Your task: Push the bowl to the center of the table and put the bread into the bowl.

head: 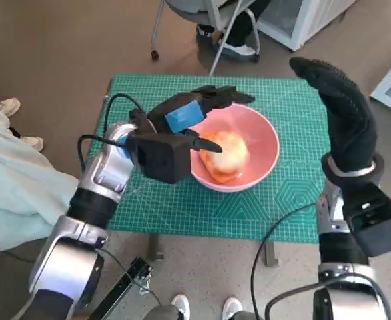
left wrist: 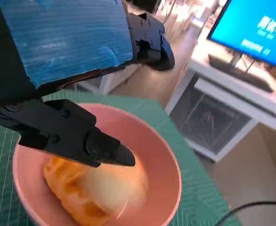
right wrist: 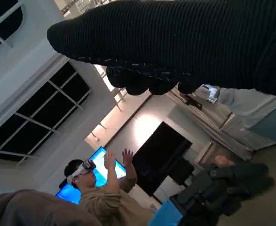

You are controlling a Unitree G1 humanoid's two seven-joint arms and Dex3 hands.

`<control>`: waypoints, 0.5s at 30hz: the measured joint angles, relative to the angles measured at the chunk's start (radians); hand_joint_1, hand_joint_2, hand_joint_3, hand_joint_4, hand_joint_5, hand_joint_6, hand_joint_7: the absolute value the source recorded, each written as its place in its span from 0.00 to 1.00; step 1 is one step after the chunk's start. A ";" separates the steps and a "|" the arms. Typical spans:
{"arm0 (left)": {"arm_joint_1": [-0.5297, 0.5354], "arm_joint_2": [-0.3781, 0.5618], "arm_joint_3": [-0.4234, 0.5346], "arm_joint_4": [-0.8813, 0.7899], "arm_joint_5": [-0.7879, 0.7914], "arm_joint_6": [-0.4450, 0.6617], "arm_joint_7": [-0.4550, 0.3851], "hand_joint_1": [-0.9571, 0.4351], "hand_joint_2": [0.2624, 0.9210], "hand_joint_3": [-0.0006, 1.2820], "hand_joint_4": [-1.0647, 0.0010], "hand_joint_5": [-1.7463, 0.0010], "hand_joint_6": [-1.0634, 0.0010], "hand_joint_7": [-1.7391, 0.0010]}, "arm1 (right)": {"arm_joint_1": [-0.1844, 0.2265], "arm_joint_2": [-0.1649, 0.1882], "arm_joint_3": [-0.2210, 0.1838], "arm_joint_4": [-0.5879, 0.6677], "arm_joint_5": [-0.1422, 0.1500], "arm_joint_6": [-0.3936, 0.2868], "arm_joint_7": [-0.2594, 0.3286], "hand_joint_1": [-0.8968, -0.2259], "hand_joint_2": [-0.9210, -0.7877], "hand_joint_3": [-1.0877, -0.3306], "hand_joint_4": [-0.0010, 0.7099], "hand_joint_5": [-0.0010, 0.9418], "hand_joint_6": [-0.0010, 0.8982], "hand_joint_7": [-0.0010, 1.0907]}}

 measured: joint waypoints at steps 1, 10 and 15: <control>0.002 -0.001 0.003 0.000 -0.001 -0.007 0.008 0.38 0.99 0.03 1.00 1.00 1.00 0.97 | 0.000 0.000 0.000 -0.001 0.000 0.000 0.000 0.42 0.00 0.46 0.46 0.00 0.02 0.77; 0.035 -0.052 0.082 0.054 -0.129 -0.117 0.026 0.35 1.00 0.12 1.00 1.00 0.94 0.97 | 0.001 0.006 -0.002 -0.011 -0.007 0.008 -0.011 0.41 0.00 0.46 0.46 0.00 0.02 0.77; 0.044 -0.095 0.145 0.090 -0.216 -0.180 0.037 0.35 1.00 0.16 0.91 0.97 0.86 0.95 | 0.002 0.014 -0.001 -0.020 -0.010 0.013 -0.022 0.41 0.00 0.46 0.46 0.00 0.02 0.77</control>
